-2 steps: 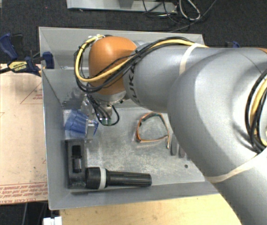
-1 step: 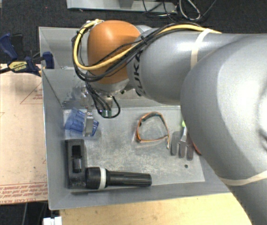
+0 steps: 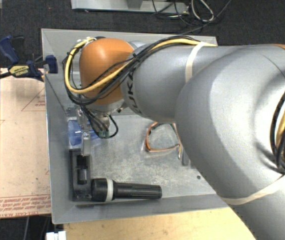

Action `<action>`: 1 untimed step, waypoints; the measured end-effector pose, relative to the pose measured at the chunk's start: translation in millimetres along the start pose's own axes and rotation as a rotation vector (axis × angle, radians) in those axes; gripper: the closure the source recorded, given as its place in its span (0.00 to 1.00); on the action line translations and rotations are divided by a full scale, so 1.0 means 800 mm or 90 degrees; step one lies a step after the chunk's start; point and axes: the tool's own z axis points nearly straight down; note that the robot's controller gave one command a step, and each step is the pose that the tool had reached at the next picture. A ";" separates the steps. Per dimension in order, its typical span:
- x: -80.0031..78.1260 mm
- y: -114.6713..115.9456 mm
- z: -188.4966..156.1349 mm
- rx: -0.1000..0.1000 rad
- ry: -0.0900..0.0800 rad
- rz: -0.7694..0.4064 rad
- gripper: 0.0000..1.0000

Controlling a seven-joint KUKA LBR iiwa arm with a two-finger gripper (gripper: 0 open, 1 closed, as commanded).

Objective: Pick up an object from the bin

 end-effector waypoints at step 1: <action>-0.008 -0.018 -0.006 -0.004 -0.001 0.013 0.00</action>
Offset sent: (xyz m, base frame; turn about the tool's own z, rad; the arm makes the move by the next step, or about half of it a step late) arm 0.0021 -0.0211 -0.0374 0.0757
